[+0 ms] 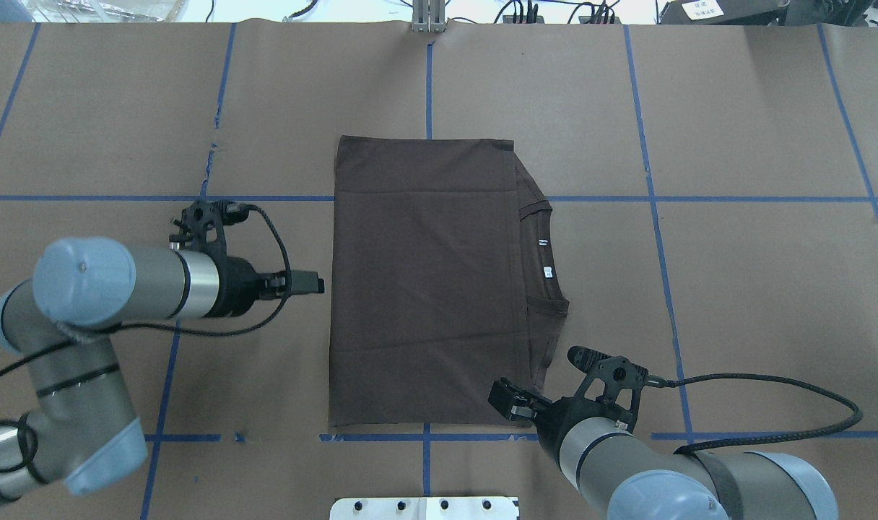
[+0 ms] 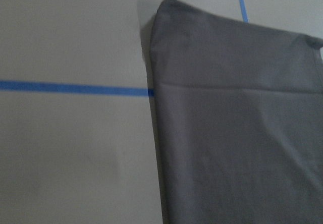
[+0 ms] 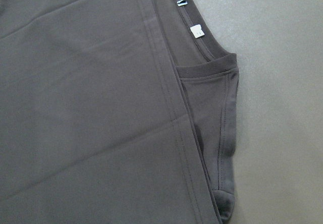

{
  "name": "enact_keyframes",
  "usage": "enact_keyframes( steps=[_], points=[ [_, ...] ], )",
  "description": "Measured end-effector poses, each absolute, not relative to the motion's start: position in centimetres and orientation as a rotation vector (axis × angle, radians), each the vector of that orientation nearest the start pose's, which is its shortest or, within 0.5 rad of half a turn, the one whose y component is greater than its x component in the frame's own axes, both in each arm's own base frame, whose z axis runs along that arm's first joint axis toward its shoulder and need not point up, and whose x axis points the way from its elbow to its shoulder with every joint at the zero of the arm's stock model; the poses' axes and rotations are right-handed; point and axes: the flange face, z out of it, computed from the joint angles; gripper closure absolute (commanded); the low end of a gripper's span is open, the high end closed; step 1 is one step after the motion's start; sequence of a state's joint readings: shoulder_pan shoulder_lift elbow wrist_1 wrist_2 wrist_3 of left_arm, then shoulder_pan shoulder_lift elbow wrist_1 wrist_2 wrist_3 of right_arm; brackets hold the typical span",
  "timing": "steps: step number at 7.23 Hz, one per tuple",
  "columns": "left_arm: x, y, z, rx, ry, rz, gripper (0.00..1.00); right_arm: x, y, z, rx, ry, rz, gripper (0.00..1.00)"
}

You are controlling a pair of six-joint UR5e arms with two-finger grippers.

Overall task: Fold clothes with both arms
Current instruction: 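Lower the left gripper to the other near corner of the shirt, then close both grippers on the shirt edge nearest the robot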

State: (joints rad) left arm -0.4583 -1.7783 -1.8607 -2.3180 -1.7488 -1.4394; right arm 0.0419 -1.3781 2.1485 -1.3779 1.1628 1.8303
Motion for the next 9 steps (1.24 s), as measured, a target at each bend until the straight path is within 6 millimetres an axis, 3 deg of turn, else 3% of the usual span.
enact_keyframes(
  steps=[1, 2, 4, 6, 9],
  points=[
    [46.4, -30.5, 32.9, 0.146, 1.237, -0.262, 0.46, -48.5, -19.7, 27.7, 0.276, -0.994, 0.478, 0.00],
    [48.8, -27.0, 32.6, 0.084, 1.211, -0.364, 0.48, -48.4, -19.9, 27.7, 0.278, -0.994, 0.483, 0.00],
    [52.7, -23.1, 31.2, 0.012, 1.154, -0.468, 0.49, -48.4, -20.1, 27.8, 0.281, -0.993, 0.487, 0.00],
    [53.8, -21.9, 30.8, -0.008, 1.137, -0.483, 0.49, -48.3, -20.1, 27.7, 0.282, -0.993, 0.488, 0.00],
    [54.1, -21.7, 31.1, -0.008, 1.126, -0.480, 0.40, -48.3, -20.1, 27.7, 0.281, -0.995, 0.488, 0.00]
  ],
)
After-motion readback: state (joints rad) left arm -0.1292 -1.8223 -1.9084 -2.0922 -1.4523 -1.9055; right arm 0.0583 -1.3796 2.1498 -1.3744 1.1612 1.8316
